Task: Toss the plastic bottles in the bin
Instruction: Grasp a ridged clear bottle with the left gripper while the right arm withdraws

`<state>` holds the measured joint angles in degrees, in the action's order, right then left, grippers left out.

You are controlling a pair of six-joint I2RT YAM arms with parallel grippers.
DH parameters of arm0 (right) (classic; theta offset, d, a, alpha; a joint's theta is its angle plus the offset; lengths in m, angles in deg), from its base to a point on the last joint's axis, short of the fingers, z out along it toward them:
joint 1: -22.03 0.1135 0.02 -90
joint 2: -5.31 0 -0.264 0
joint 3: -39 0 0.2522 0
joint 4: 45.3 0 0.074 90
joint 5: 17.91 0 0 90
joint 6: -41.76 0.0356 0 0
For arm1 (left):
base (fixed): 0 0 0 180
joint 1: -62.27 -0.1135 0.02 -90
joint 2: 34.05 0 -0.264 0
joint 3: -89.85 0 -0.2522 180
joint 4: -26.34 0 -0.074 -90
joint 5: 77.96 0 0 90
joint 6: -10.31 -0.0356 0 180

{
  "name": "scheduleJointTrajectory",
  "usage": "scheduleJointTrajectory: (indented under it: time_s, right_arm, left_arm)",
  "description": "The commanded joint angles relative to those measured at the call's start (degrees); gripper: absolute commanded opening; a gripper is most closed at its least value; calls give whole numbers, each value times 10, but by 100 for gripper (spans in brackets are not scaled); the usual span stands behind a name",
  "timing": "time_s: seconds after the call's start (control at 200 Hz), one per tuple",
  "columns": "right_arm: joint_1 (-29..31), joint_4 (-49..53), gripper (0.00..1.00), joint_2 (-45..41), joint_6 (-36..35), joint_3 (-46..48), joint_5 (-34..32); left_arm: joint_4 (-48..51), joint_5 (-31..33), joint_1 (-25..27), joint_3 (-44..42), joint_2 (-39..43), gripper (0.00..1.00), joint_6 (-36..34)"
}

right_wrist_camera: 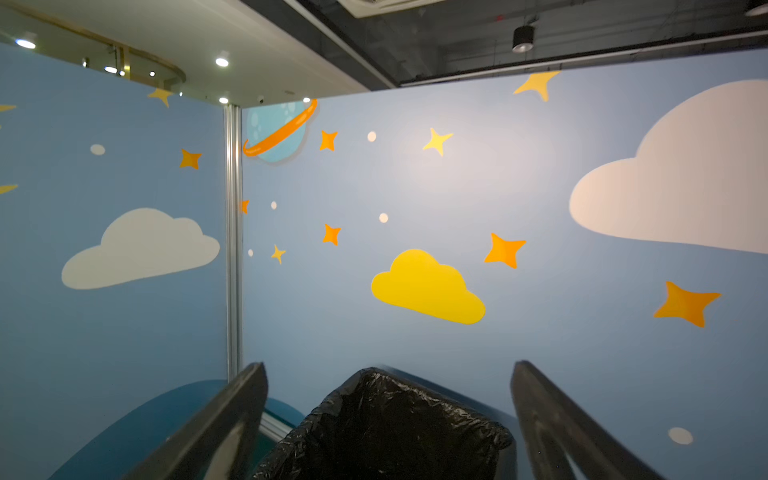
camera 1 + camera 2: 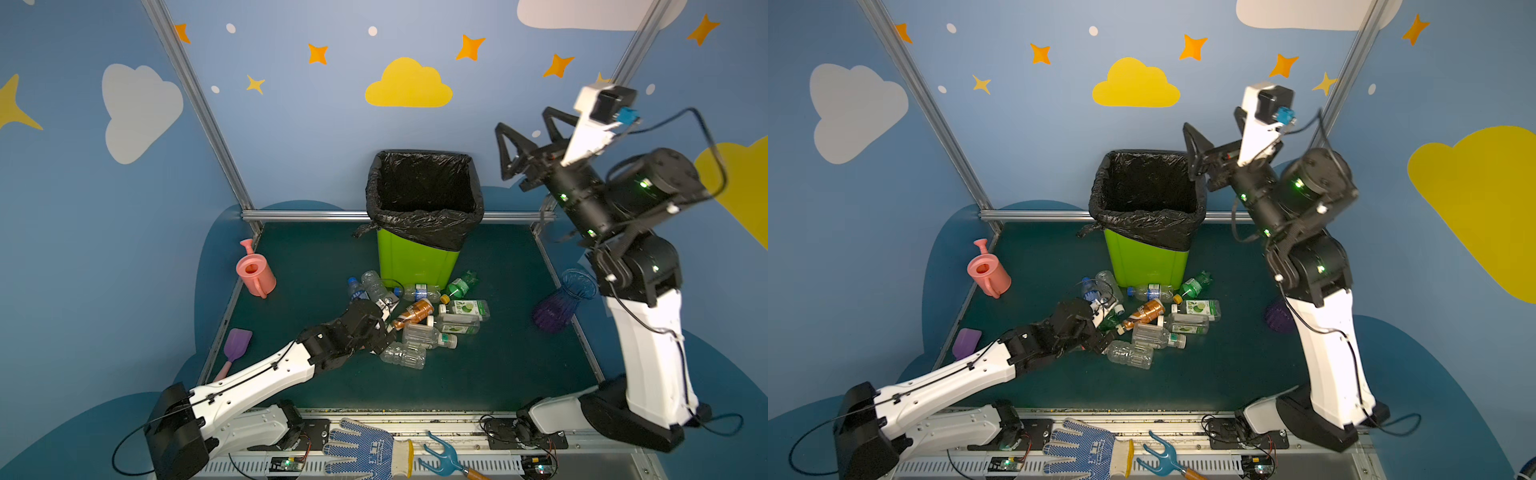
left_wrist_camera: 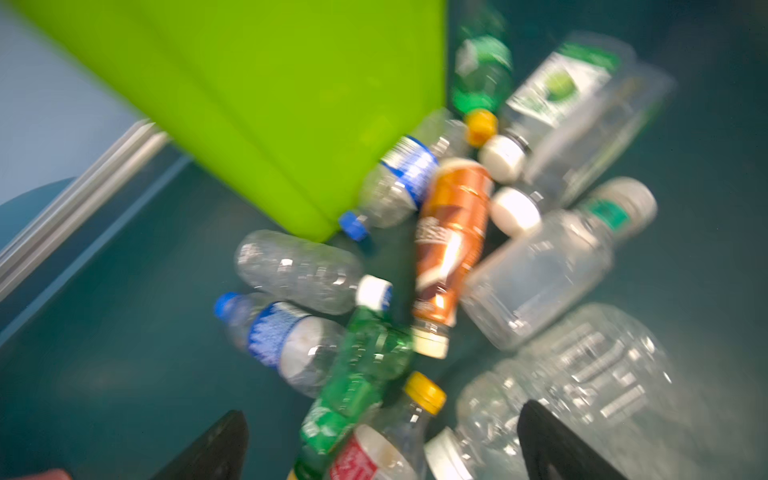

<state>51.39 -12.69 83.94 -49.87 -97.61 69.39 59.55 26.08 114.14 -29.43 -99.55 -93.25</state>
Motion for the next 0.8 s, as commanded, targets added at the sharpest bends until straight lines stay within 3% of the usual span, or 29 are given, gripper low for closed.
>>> scheduleJointTrajectory:
  time_s: [0.0,0.245,0.426,0.796]
  right_arm:
    - [-21,-14,95,-14,22,130,-40]
    - [-150,-16,95,-172,147,413,-1]
    - [-240,-12,95,-242,231,574,52]
    - [-340,0,95,-300,291,724,118]
  left_arm:
    - [42,-46,27,28,-32,100,-58]
    - [110,-39,102,92,-151,98,-115]
    - [142,-15,138,131,-229,95,-133]
    - [149,-17,146,155,-314,84,-161]
